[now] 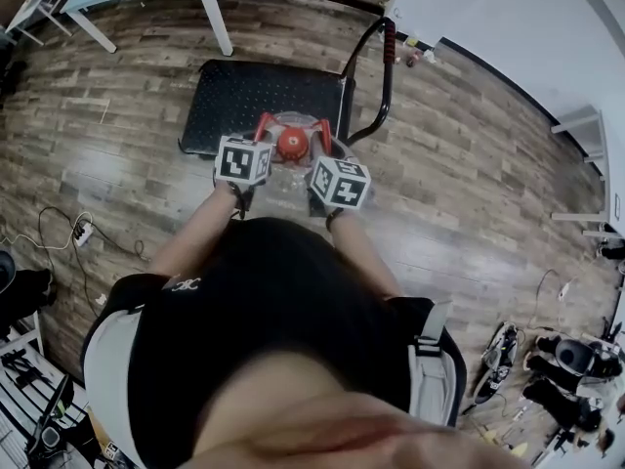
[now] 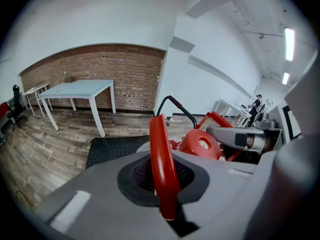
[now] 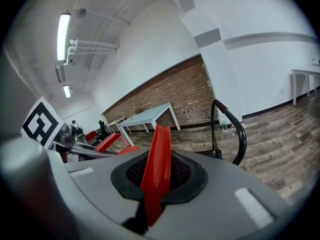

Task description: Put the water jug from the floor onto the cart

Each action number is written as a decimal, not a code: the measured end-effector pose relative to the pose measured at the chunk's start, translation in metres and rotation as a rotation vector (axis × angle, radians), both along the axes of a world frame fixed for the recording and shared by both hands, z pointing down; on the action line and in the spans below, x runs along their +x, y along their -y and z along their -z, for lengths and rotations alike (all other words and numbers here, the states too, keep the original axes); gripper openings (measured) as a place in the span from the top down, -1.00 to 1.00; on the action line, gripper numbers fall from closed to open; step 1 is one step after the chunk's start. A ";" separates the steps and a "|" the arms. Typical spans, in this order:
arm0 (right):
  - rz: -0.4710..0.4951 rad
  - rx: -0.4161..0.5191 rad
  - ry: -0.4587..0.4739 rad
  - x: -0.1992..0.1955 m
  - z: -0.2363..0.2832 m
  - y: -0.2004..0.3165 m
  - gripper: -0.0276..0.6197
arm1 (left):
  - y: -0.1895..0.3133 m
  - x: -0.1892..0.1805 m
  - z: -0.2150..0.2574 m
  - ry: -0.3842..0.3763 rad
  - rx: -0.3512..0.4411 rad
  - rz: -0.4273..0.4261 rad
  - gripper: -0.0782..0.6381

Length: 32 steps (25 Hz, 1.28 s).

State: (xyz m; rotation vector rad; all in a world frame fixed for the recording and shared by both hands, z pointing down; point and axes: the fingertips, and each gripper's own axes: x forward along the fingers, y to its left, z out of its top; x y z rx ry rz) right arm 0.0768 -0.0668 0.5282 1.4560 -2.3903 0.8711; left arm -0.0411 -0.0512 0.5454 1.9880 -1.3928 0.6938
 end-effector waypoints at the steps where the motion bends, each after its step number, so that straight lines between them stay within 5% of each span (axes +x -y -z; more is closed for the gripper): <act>1: 0.005 -0.002 0.000 0.001 0.000 0.003 0.78 | 0.002 0.001 0.001 0.006 0.001 0.006 0.78; 15: 0.010 -0.021 -0.010 -0.010 -0.015 0.037 0.78 | 0.035 -0.008 -0.024 -0.011 -0.031 0.008 0.77; 32: -0.097 -0.101 -0.100 -0.035 -0.033 0.148 0.78 | 0.169 -0.033 -0.042 -0.083 -0.070 -0.120 0.78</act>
